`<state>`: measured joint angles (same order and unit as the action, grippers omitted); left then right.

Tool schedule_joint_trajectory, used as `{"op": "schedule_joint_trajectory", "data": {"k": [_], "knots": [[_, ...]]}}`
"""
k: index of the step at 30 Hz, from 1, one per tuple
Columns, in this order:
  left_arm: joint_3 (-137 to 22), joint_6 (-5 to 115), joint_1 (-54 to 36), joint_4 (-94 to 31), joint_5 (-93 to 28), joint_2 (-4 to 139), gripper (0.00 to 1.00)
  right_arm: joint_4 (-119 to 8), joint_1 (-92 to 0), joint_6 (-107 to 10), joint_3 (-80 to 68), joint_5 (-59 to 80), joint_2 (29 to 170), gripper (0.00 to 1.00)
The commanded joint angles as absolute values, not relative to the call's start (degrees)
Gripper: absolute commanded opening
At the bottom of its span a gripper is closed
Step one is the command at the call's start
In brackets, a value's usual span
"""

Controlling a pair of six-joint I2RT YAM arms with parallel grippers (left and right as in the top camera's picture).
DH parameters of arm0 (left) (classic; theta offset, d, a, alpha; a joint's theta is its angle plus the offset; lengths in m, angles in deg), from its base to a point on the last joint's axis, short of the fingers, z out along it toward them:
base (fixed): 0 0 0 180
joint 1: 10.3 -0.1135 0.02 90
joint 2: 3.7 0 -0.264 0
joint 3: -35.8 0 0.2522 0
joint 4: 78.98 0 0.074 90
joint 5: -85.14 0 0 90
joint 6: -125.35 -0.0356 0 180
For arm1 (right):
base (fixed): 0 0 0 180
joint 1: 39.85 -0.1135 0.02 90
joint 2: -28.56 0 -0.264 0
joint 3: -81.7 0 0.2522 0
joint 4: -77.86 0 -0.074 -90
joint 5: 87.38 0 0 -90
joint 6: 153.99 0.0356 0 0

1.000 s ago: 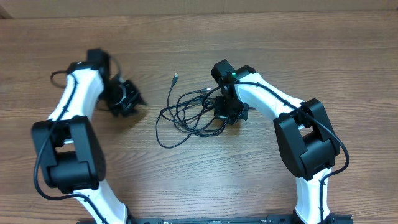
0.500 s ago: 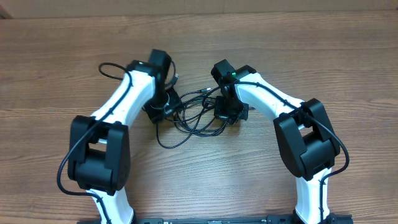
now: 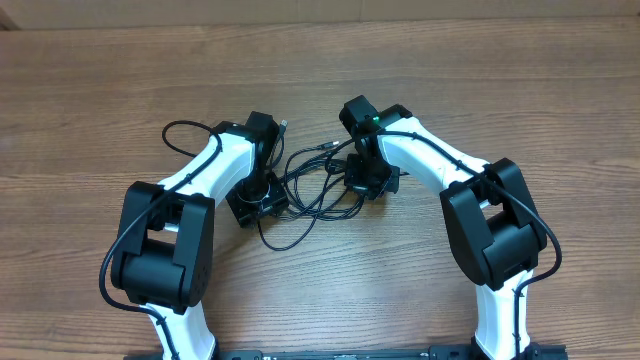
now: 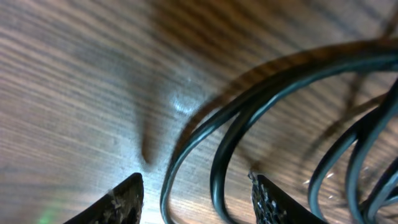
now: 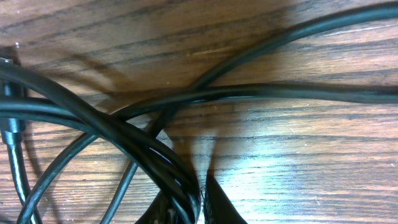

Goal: Untangle cables
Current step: 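Pull both grippers apart outward, stretching the cables across the table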

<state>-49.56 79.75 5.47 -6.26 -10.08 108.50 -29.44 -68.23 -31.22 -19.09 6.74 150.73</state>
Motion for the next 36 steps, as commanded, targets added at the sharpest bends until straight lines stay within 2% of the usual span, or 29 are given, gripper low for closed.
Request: {"op": "schedule_joint_trajectory", "data": {"k": [1, 4, 7, 12, 18, 25, 32, 36], "knots": [[-49.2, 78.6, 5.8, -7.9, -9.7, 109.2, 0.57, -30.0, -67.6, -31.3, -18.3, 3.8, 151.5, 0.11], [-49.2, 78.6, 5.8, -8.3, -12.5, 109.2, 0.55, -30.0, -67.6, -31.3, -18.3, 3.8, 151.5, 0.11], [-49.2, 78.6, 6.0, -6.2, -9.4, 109.2, 0.53, -30.0, -67.6, -31.3, -18.3, 3.8, 151.5, 0.11], [-49.1, 79.2, 5.8, -1.9, 5.5, 109.2, 0.53, -29.9, -67.6, -31.4, -18.3, 3.7, 151.5, 0.13], [-47.3, 88.3, 4.6, -1.9, 24.4, 109.2, 0.55, -25.3, -66.4, -34.5, -18.3, -3.0, 151.5, 0.18], [-45.1, 88.5, -0.1, -10.1, 26.2, 109.9, 0.58, -22.2, -64.3, -34.5, -18.3, -8.7, 151.5, 0.18], [-44.9, 85.9, -9.0, -15.3, 35.1, 114.0, 0.65, -22.5, -64.2, -34.5, -18.3, -17.3, 151.5, 0.23], [-44.9, 81.8, -16.8, -21.0, 30.4, 118.0, 0.64, -25.2, -64.1, -34.5, -18.3, -23.6, 151.5, 0.26]]}}
